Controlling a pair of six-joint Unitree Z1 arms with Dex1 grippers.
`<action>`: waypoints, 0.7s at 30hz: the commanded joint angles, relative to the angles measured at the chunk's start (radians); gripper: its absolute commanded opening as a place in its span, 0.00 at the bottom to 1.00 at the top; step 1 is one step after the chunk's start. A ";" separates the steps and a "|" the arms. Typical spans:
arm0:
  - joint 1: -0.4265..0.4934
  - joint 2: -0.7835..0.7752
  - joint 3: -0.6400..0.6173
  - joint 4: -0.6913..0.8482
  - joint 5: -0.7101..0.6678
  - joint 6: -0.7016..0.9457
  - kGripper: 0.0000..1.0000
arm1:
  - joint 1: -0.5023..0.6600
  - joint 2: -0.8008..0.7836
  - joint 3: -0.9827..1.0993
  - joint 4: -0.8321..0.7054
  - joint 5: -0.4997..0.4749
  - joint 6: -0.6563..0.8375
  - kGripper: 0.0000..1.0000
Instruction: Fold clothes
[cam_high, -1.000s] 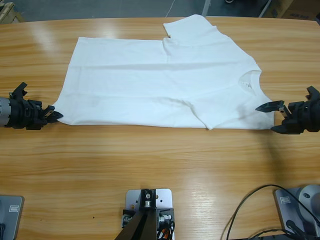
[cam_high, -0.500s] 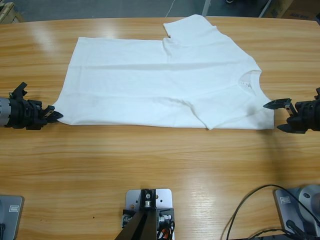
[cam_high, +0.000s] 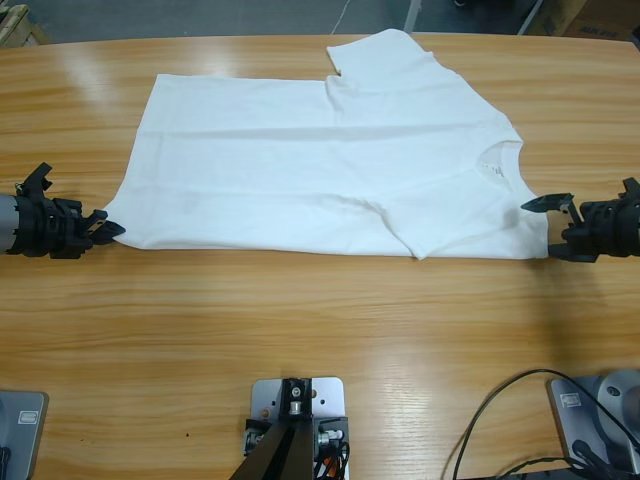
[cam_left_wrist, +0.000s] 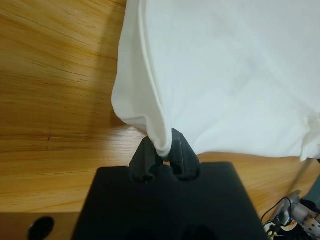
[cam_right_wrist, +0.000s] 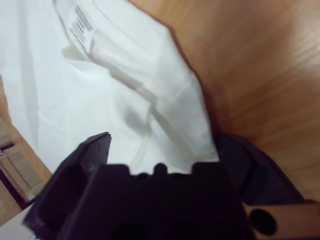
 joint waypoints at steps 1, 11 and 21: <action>0.009 -0.021 0.030 -0.008 -0.014 0.000 0.00 | -0.006 0.095 0.058 -0.066 0.030 0.012 0.37; 0.009 -0.033 0.030 -0.008 -0.015 -0.002 0.00 | -0.006 0.072 0.073 -0.085 0.041 0.015 0.00; 0.009 -0.051 0.042 -0.008 -0.015 -0.006 0.00 | -0.008 0.065 0.079 -0.081 0.038 0.039 0.00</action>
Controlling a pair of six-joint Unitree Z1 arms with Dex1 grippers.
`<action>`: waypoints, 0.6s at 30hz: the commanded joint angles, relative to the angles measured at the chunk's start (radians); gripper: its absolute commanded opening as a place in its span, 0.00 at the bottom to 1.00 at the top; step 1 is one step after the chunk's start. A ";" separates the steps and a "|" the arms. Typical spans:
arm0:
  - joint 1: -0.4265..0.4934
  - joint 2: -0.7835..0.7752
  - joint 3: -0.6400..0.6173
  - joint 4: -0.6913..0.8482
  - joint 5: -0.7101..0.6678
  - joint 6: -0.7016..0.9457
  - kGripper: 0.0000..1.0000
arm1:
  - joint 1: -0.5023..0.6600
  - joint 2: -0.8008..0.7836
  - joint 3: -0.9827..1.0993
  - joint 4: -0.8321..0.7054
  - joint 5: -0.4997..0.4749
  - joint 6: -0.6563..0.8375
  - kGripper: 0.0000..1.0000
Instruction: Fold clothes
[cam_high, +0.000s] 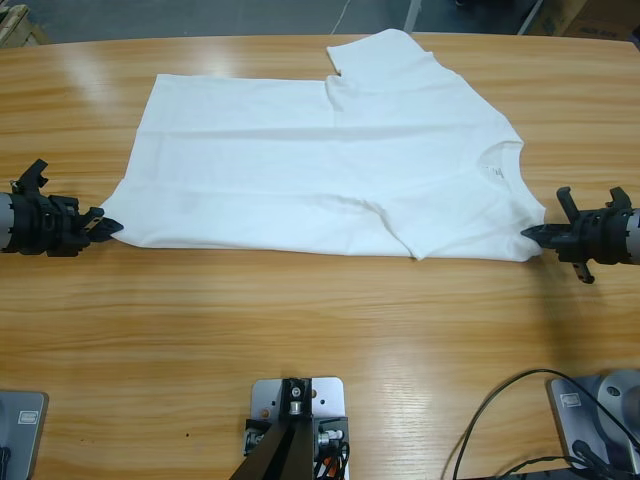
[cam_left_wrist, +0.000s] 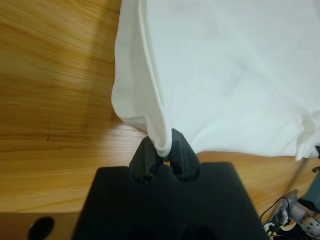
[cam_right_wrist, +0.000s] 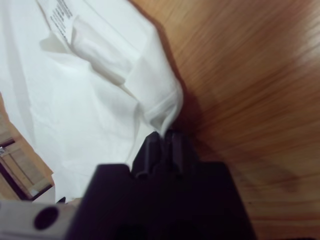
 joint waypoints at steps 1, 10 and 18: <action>0.009 -0.028 0.044 -0.008 -0.015 -0.006 0.00 | -0.010 0.013 0.026 -0.002 0.011 0.032 0.00; 0.009 -0.056 0.076 -0.008 -0.015 -0.022 0.00 | -0.021 -0.005 0.038 0.015 0.021 0.076 0.00; 0.009 -0.052 0.109 -0.014 -0.018 -0.034 0.00 | -0.021 -0.106 0.030 0.113 -0.005 0.077 0.00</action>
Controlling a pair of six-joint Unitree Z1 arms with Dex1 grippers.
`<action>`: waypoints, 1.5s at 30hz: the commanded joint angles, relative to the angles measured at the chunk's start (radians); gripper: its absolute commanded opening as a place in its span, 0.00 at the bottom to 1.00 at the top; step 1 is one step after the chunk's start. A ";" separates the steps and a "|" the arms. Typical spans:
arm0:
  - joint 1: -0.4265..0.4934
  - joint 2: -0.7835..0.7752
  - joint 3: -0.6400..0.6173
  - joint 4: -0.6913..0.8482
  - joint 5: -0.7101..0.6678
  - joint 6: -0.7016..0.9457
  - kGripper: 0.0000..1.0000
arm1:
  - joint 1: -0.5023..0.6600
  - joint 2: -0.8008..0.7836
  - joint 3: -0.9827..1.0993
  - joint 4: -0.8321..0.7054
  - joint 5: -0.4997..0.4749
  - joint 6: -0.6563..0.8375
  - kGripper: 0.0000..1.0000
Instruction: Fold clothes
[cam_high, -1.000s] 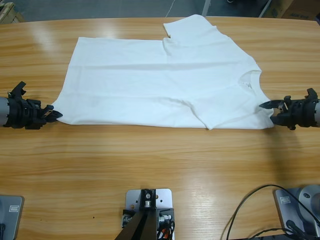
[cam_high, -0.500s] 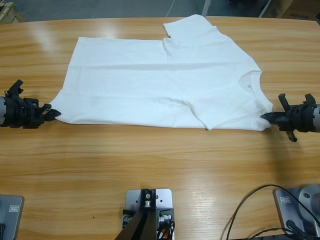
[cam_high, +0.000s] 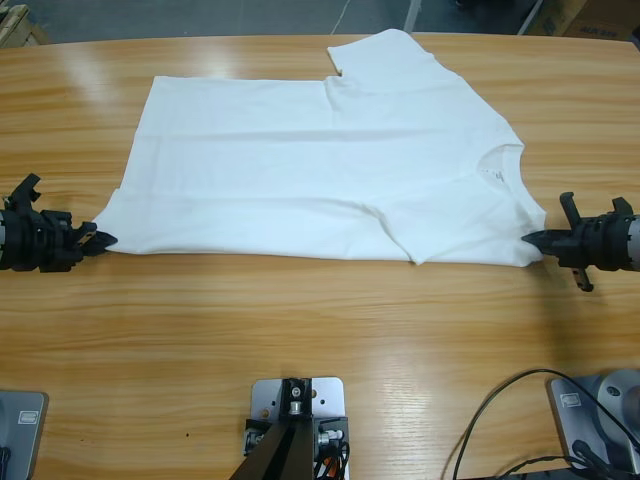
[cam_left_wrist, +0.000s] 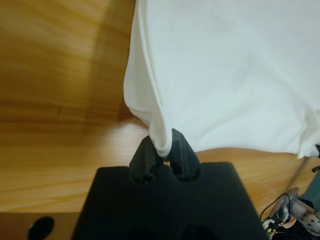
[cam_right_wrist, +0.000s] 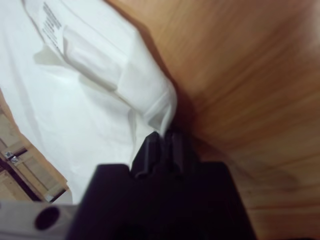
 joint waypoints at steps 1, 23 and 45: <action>0.009 -0.009 0.050 -0.014 -0.017 -0.015 0.00 | -0.010 -0.103 0.007 0.126 -0.024 -0.011 0.00; -0.085 -0.071 0.191 -0.077 -0.007 -0.124 0.00 | 0.031 -0.148 -0.003 0.291 -0.081 0.022 0.00; -0.121 -0.142 0.228 -0.046 0.004 -0.237 0.00 | 0.163 -0.129 -0.202 0.730 -0.190 0.041 0.00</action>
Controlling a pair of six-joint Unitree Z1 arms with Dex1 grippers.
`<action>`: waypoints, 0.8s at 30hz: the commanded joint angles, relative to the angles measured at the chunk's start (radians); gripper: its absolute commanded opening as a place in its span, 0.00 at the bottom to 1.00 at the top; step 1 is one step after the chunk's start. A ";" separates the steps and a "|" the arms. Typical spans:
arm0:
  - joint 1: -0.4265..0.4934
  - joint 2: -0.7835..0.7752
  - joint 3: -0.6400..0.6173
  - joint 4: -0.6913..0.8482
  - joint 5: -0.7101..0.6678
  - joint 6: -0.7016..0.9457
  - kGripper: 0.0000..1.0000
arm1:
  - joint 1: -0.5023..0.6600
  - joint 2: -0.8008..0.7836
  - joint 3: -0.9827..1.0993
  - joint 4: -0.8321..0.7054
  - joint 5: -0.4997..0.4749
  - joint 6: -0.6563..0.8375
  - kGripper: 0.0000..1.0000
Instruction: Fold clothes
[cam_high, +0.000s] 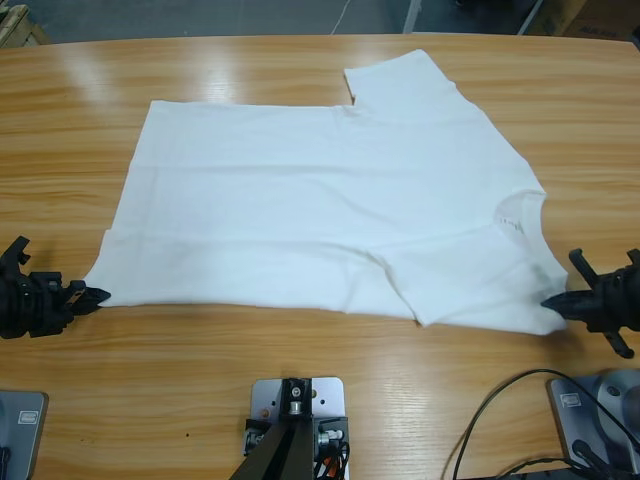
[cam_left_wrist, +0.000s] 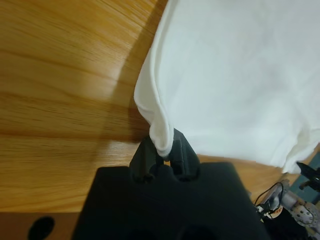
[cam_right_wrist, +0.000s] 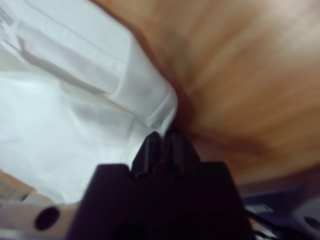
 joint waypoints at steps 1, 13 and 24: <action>-0.034 -0.013 0.017 0.023 0.002 -0.034 0.00 | 0.043 0.048 -0.103 0.187 -0.058 0.012 0.00; -0.127 0.004 0.016 0.034 -0.013 -0.107 0.00 | 0.043 0.188 -0.127 0.183 -0.038 -0.034 0.00; -0.084 0.061 -0.030 0.065 0.029 -0.110 0.00 | 0.043 0.182 -0.157 0.227 -0.047 -0.059 0.00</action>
